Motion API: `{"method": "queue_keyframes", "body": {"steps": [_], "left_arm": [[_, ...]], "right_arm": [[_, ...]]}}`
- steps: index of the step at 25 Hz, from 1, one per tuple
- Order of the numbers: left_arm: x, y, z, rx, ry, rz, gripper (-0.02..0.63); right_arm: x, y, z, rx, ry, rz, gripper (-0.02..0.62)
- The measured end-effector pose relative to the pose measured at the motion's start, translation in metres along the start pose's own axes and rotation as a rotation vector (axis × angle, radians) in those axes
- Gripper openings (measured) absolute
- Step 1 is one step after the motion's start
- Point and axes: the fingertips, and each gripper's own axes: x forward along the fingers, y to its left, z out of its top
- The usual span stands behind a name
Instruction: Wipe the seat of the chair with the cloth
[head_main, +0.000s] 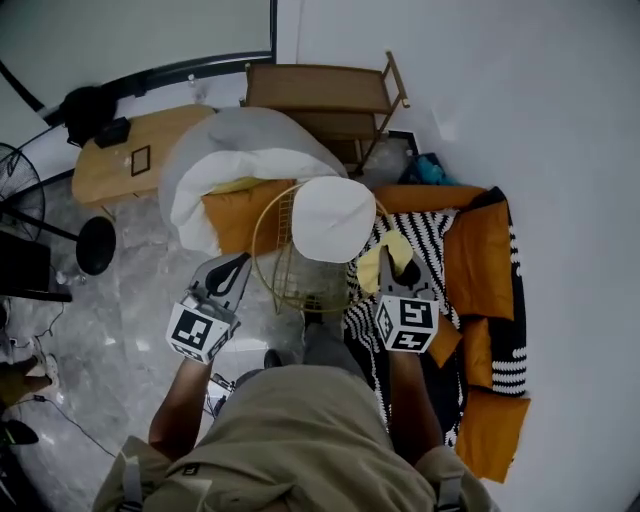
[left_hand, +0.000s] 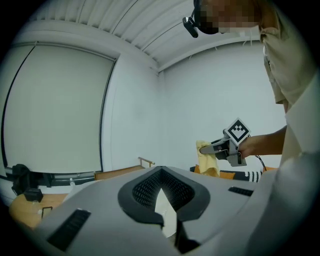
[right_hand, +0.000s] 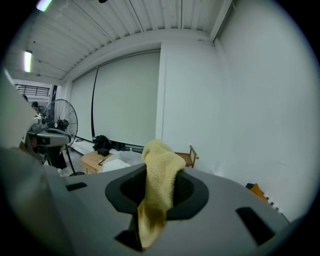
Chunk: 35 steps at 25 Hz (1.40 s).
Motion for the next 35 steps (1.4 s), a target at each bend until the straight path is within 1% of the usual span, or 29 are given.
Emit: {"method": "queue_keyframes", "body": {"steps": [4,7,9,12,16,18,21,23,24,26,28,29,31,33,35], "left_arm": [[0.033,0.015,-0.019,-0.028,0.044,0.039,0.015],[0.052,0.028,-0.042,-0.065,0.098,0.063,0.015],[0.063,0.035,-0.057,-0.093,0.148,0.081,0.015],[0.079,0.044,-0.079,-0.117,0.197,0.102,0.015],[0.089,0.057,-0.115,-0.166,0.274,0.13,0.015],[0.089,0.06,-0.132,-0.192,0.305,0.15,0.015],[0.086,0.059,-0.155,-0.228,0.345,0.177,0.015],[0.089,0.062,-0.169,-0.239,0.357,0.184,0.015],[0.091,0.063,-0.176,-0.245,0.362,0.184,0.015],[0.096,0.064,-0.185,-0.252,0.371,0.178,0.015],[0.102,0.063,-0.19,-0.254,0.377,0.164,0.015],[0.106,0.063,-0.192,-0.254,0.378,0.157,0.015],[0.115,0.061,-0.193,-0.256,0.374,0.142,0.015],[0.123,0.06,-0.194,-0.254,0.369,0.126,0.015],[0.129,0.059,-0.195,-0.252,0.366,0.115,0.015]], "right_arm": [[0.063,-0.023,-0.012,-0.013,0.035,0.023,0.094],[0.118,-0.028,-0.029,-0.046,0.069,0.048,0.095],[0.158,-0.028,-0.047,-0.073,0.098,0.064,0.099],[0.224,-0.023,-0.08,-0.124,0.14,0.068,0.103],[0.308,-0.001,-0.132,-0.185,0.19,0.068,0.103],[0.341,0.019,-0.16,-0.223,0.224,0.089,0.103],[0.375,0.063,-0.199,-0.286,0.278,0.164,0.103],[0.395,0.09,-0.216,-0.338,0.3,0.207,0.103],[0.401,0.098,-0.221,-0.361,0.305,0.215,0.103],[0.406,0.097,-0.225,-0.389,0.3,0.212,0.103],[0.4,0.077,-0.225,-0.399,0.288,0.177,0.103],[0.394,0.058,-0.226,-0.399,0.288,0.142,0.103],[0.377,0.004,-0.233,-0.384,0.306,0.035,0.104],[0.358,-0.06,-0.246,-0.346,0.348,-0.095,0.106],[0.341,-0.107,-0.257,-0.313,0.388,-0.198,0.109]]}}
